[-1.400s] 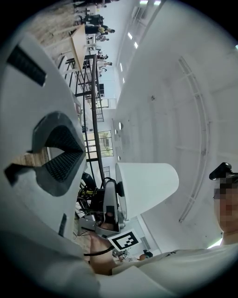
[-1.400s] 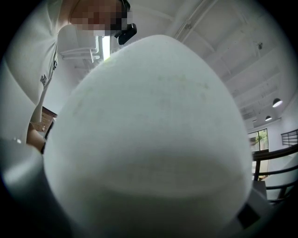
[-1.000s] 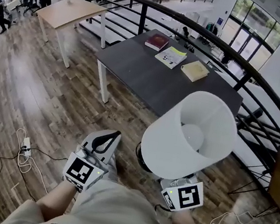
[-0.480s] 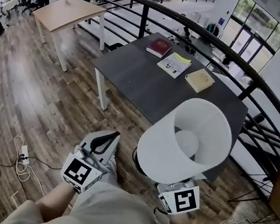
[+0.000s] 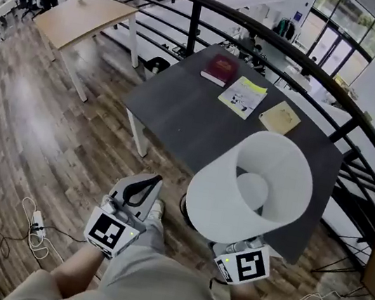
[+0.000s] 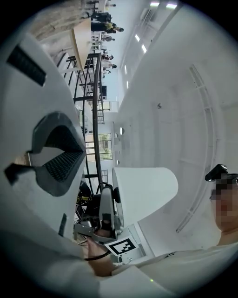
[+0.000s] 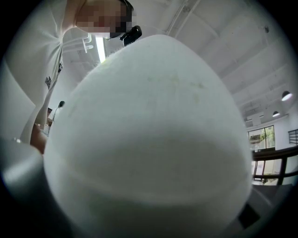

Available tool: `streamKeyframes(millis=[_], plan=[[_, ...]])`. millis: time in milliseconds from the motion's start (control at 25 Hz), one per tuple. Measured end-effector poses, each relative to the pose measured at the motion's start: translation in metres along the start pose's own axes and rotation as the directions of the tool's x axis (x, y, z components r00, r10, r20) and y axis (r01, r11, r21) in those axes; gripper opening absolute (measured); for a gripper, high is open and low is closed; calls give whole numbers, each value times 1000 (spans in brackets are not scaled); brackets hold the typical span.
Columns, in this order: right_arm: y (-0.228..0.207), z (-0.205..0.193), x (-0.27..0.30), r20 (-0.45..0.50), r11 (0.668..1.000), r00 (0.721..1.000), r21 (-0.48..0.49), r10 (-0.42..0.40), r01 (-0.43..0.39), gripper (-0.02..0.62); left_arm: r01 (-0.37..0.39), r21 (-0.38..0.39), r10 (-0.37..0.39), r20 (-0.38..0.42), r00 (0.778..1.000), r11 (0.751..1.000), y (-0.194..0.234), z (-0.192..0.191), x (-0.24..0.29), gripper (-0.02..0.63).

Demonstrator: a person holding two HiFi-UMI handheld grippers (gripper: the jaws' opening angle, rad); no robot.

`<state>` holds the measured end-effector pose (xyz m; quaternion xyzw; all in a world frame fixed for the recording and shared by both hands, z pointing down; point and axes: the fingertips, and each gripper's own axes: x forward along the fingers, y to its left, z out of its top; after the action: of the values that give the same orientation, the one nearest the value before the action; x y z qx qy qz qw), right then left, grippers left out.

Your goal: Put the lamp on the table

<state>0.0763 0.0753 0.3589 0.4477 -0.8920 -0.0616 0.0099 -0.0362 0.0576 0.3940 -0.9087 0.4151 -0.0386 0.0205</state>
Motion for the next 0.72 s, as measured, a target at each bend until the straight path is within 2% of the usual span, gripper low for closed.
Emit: streamKeyframes(millis=[120, 280, 400, 720], plan=[[-15, 2, 44, -13, 1000, 1000, -2, -10, 10, 97, 31, 29, -32, 14, 999, 999, 36, 6, 25, 3], [-33, 4, 97, -22, 999, 999, -17, -37, 37, 97, 63, 17, -63, 18, 998, 998, 82, 7, 56, 3], [-48, 8, 134, -23, 999, 998, -16, -52, 52, 97, 88, 42, -89, 25, 996, 995, 113, 14, 80, 3], [-80, 17, 207, -17, 996, 996, -8, -90, 90, 97, 134, 69, -137, 45, 990, 989, 169, 33, 120, 3]])
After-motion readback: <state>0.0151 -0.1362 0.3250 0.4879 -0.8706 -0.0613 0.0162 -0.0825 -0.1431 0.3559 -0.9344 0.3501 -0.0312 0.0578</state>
